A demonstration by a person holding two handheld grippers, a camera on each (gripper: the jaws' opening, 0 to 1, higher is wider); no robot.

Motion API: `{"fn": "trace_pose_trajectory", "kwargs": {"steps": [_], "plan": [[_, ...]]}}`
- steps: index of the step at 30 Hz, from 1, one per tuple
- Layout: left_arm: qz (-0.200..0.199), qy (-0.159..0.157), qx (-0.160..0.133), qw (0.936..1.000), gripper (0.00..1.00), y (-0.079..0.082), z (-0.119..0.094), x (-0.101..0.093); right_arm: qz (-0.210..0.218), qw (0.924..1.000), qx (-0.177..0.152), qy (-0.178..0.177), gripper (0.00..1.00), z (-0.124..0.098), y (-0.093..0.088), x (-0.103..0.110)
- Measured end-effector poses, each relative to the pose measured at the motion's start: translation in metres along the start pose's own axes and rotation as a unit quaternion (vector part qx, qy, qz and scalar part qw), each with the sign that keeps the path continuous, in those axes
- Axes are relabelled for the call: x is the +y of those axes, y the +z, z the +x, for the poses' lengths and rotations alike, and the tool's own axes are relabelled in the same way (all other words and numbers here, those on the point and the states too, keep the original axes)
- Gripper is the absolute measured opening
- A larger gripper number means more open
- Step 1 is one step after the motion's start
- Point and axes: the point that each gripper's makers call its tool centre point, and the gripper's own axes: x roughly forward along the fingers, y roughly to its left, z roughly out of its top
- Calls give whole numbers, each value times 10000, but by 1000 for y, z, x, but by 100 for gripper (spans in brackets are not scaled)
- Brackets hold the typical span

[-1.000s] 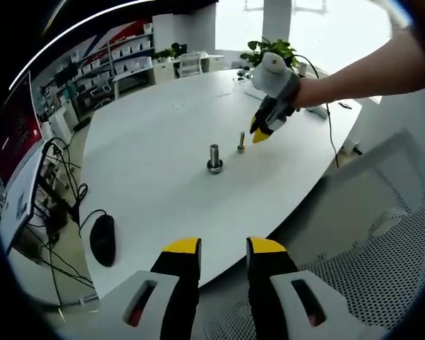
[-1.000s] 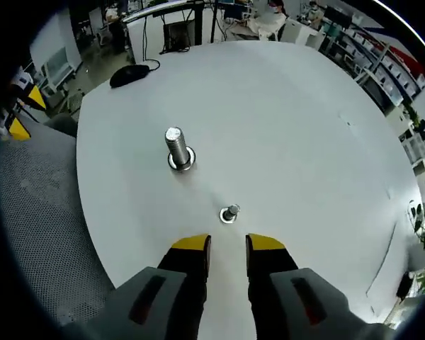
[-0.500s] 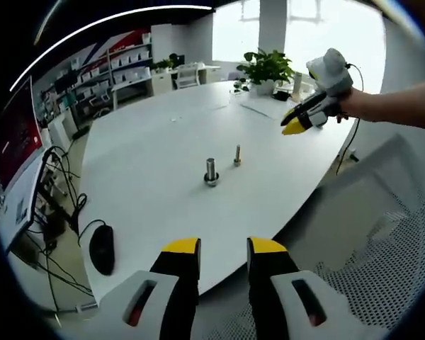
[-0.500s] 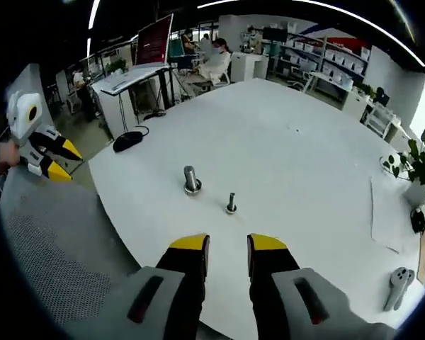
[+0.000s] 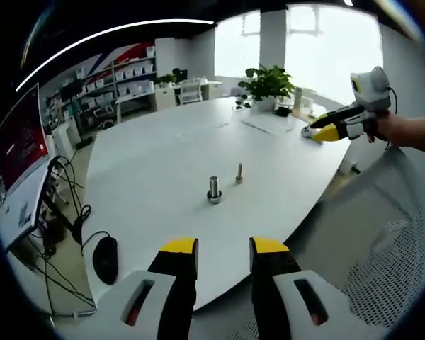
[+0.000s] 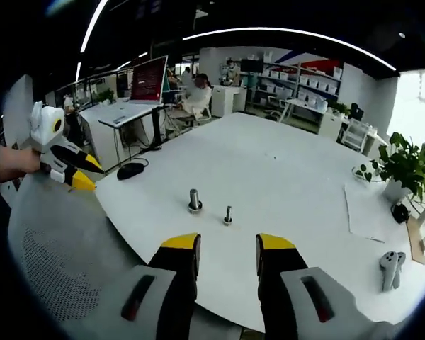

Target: Place the washer onto the threaded stud by aligning its center hole with the stud, sliding it down to the base, and recovering from edge contact or off-axis alignment until the washer reaches the visible bottom stop.

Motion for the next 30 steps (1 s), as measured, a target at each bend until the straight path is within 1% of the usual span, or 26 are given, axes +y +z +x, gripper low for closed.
{"fn": "trace_pose_trajectory", "kwargs": {"steps": [1,2,3,4,6,7,8,9,12,13,15,17,19,21,22,23,24,26,30], "plan": [[-11,-8,-43,10000,27,2,-1,0,13,10000,-7,-46,34,-2,-1,0],[-22,-2,-68,10000,27,3,-1,1,93,9999,-88,-107,34,-4,-2,-8],[-19,-9,-93,10000,27,5,-1,0,279,9993,-202,-131,35,-5,-2,-9],[-19,-18,-123,9999,27,6,-2,-1,383,9988,-225,-188,35,-6,-2,-8],[0,-23,-177,9998,27,8,-3,0,401,9987,-223,-204,35,-6,-4,-8],[12,-28,-208,9998,27,9,-3,-1,332,9989,-244,-213,35,-6,-2,-8],[-3,-41,-244,9997,27,10,-4,-2,251,9989,-247,-296,35,-7,-1,-11],[5,-44,-322,9995,27,13,-6,-2,147,9989,-302,-338,35,-6,1,-13],[5,19,-523,9986,27,21,-10,0,225,9985,-312,-385,35,-6,0,-11],[-12,16,-568,9984,27,23,-10,0,172,9987,-309,-378,35,-6,-2,-9],[-12,3,-604,9982,27,24,-11,-1,44,9990,-265,-350,35,-6,-4,-3],[47,4,-623,9980,27,25,-11,-4,-125,9993,-183,-306,36,-4,-8,-4],[78,34,-675,9977,27,27,-12,-3,-199,9990,-225,-332,35,-6,-3,-3],[78,97,-783,9969,27,33,-17,-2,-89,9985,-284,-452,35,-9,-2,-10],[66,108,-801,9967,27,34,-18,-2,123,9979,-387,-500,35,-11,0,-14],[54,115,-810,9966,27,34,-18,0,220,9975,-408,-528,35,-11,-1,-16],[55,115,-807,9967,27,34,-17,0,379,9971,-375,-549,36,-11,-6,-22],[97,118,-799,9967,27,34,-18,-2,476,9970,-288,-540,37,-9,-12,-25],[158,197,-916,9955,27,39,-20,-1,453,9967,-314,-604,39,-10,-11,-22]]}}
